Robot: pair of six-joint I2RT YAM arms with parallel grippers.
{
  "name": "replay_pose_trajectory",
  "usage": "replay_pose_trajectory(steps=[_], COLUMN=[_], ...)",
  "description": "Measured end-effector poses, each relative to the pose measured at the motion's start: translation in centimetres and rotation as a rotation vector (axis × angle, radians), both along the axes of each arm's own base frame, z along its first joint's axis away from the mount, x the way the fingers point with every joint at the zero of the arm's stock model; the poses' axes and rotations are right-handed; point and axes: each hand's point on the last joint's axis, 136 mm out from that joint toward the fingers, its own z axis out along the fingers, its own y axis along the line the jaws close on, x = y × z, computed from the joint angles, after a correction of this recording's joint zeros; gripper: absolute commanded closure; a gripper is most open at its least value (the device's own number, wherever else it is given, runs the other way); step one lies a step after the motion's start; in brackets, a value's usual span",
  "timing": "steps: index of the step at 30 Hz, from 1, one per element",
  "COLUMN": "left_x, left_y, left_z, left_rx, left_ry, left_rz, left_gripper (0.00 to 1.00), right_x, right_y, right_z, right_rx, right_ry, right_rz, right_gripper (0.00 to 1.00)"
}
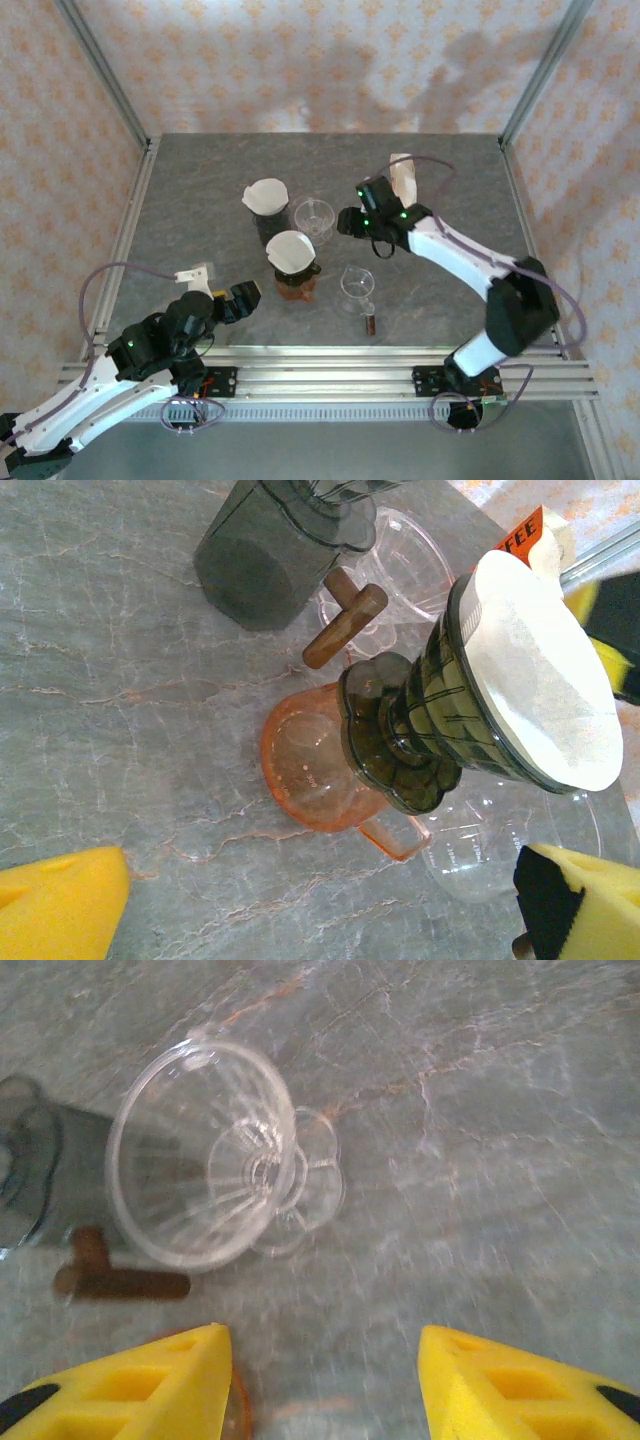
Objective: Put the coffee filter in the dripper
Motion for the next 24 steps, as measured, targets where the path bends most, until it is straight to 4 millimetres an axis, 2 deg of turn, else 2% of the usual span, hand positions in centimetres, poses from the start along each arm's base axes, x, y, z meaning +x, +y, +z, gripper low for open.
replay_pose_trajectory(steps=[4, 12, 18, 24], left_x=[-0.1, -0.2, -0.4, -0.4], left_y=[0.0, 0.2, 0.3, 0.4], left_z=[-0.1, -0.2, -0.1, -0.2], left_rx=[0.002, 0.006, -0.002, -0.003], left_ry=[0.003, 0.007, 0.005, 0.007], left_rz=[-0.001, -0.002, 0.000, 0.002], left_gripper=[0.00, 0.00, 0.00, 0.00], right_x=[2.4, 5.6, 5.9, 5.8], right_y=[1.2, 4.0, 4.1, 4.1], right_z=[-2.4, -3.5, -5.4, -5.6], right_rx=[0.046, 0.113, 0.104, 0.108], right_ry=[0.043, 0.061, 0.106, 0.117], right_rz=[-0.016, -0.033, -0.059, -0.071], right_gripper=[0.49, 0.57, 0.70, 0.89])
